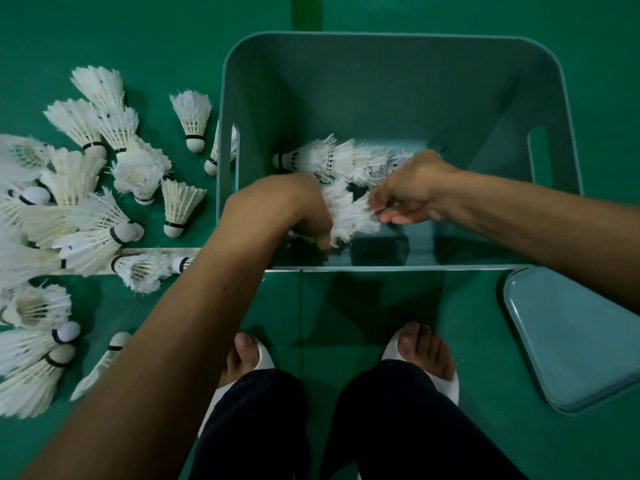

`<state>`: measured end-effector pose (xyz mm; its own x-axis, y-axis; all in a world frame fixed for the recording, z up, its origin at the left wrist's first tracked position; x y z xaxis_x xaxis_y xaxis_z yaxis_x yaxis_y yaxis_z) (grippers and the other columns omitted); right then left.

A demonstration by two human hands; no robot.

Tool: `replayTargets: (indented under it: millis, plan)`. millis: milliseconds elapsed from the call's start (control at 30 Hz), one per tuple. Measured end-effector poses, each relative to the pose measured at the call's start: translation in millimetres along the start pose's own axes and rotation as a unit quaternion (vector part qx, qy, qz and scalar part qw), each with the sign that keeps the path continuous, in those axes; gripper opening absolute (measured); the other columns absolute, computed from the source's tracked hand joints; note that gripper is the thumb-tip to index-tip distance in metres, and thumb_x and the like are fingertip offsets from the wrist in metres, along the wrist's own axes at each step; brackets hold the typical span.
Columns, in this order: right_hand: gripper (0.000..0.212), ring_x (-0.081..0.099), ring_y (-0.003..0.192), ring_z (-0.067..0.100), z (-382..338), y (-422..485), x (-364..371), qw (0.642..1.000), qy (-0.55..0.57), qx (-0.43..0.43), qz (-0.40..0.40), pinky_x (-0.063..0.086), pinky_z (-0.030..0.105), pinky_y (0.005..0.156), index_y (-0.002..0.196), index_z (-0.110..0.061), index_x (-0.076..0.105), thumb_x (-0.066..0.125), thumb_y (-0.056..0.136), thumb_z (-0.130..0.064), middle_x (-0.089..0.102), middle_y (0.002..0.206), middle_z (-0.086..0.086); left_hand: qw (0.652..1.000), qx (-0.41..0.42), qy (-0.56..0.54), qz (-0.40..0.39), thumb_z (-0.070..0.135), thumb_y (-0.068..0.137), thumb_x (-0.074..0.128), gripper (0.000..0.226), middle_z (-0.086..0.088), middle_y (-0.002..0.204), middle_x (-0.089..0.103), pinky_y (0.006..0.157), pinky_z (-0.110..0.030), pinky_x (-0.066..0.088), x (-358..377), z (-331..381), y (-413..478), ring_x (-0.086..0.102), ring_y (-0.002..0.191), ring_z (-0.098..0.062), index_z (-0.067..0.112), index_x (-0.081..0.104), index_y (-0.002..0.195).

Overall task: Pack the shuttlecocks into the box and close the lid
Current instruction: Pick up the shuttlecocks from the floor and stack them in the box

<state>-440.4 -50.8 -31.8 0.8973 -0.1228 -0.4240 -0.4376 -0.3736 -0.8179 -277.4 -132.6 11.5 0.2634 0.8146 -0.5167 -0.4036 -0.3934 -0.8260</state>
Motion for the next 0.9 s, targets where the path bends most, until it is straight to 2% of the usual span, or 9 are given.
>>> replayTargets:
  millis: [67,133,267,367,500,567,700,800,900]
  plan:
    - [0.007,0.068,0.045,0.012,-2,1,-3,0.999,0.03,0.0,0.02,0.053,0.018,0.041,0.089,-0.001,0.074,0.078,0.086,-0.006,0.075,0.061,0.009,0.999,0.004,-0.005,0.032,0.027,0.073,0.09,0.037,-0.005,0.085,0.062,0.088,-0.044,0.057,-8,0,0,0.065,0.084,-0.03,0.014,0.055,0.075]
    - [0.004,0.065,0.04,0.011,-1,1,-7,0.998,0.06,0.006,0.034,0.053,0.018,0.04,0.086,-0.001,0.072,0.074,0.088,-0.003,0.072,0.055,0.008,0.998,0.012,-0.02,0.066,0.023,0.078,0.088,0.037,-0.005,0.083,0.061,0.077,-0.037,0.052,-16,0,-1,0.06,0.073,-0.023,0.013,0.053,0.075]
    - [0.006,0.064,0.037,0.01,11,0,-2,0.995,0.087,0.052,0.003,0.049,0.017,0.037,0.088,-0.005,0.068,0.068,0.092,-0.001,0.069,0.05,0.006,0.995,0.019,-0.058,0.076,0.02,0.082,0.085,0.037,-0.002,0.077,0.056,0.073,-0.035,0.046,-14,0,-1,0.054,0.066,-0.015,0.012,0.049,0.078]
    - [0.004,0.066,0.039,0.012,7,-2,-1,0.993,0.106,0.054,0.002,0.049,0.018,0.036,0.092,-0.004,0.068,0.069,0.093,-0.001,0.07,0.06,0.008,0.994,0.027,-0.063,0.082,0.019,0.082,0.085,0.033,-0.002,0.078,0.057,0.071,-0.034,0.045,-11,3,3,0.055,0.067,-0.016,0.01,0.052,0.084]
    - [0.012,0.076,0.055,0.022,-10,-12,-11,0.995,0.096,-0.004,0.011,0.057,0.024,0.043,0.094,0.004,0.067,0.075,0.089,-0.003,0.074,0.075,0.019,0.991,0.032,-0.057,0.118,0.017,0.078,0.086,0.029,-0.005,0.083,0.061,0.063,-0.032,0.042,-15,2,0,0.057,0.07,-0.019,0.012,0.059,0.085]
    - [0.017,0.078,0.063,0.029,-14,-22,-18,0.994,0.103,-0.026,-0.009,0.061,0.028,0.049,0.101,0.009,0.063,0.073,0.091,-0.001,0.074,0.084,0.027,0.982,0.033,-0.062,0.174,0.013,0.079,0.083,0.026,-0.006,0.088,0.062,0.07,-0.034,0.044,-23,0,-5,0.06,0.081,-0.027,0.012,0.062,0.094]
    - [0.025,0.074,0.055,0.025,-23,-51,-48,0.983,0.132,-0.123,0.041,0.061,0.029,0.053,0.109,0.016,0.063,0.07,0.09,0.002,0.075,0.095,0.026,0.967,0.046,-0.06,0.242,0.014,0.08,0.078,0.028,-0.005,0.084,0.055,0.074,-0.037,0.045,-33,8,-15,0.058,0.087,-0.033,0.015,0.05,0.082]
    - [0.024,0.061,0.048,0.019,-35,-86,-49,0.96,0.144,-0.24,0.018,0.051,0.028,0.049,0.097,0.007,0.073,0.077,0.089,-0.014,0.077,0.091,0.021,0.964,0.067,-0.057,0.251,0.017,0.077,0.078,0.027,-0.006,0.089,0.058,0.073,-0.038,0.049,-29,26,-14,0.06,0.086,-0.032,0.014,0.052,0.088]
    - [0.037,0.057,0.057,0.016,-44,-113,-35,0.953,0.047,-0.299,0.001,0.047,0.027,0.048,0.084,0.003,0.075,0.082,0.084,-0.034,0.069,0.075,0.015,0.96,0.095,-0.079,0.251,0.017,0.076,0.074,0.027,-0.007,0.097,0.063,0.073,-0.037,0.052,-22,43,-10,0.062,0.087,-0.031,0.017,0.057,0.098]
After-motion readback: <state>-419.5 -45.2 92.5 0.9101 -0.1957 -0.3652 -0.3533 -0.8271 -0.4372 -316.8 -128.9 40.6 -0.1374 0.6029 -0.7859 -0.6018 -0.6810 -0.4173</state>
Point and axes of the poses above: each hand's wrist, its own y-axis towards the middle knuckle, its own x-axis out of the palm, z = x × y, the point moved 7 cm from there along y, towards the middle knuckle
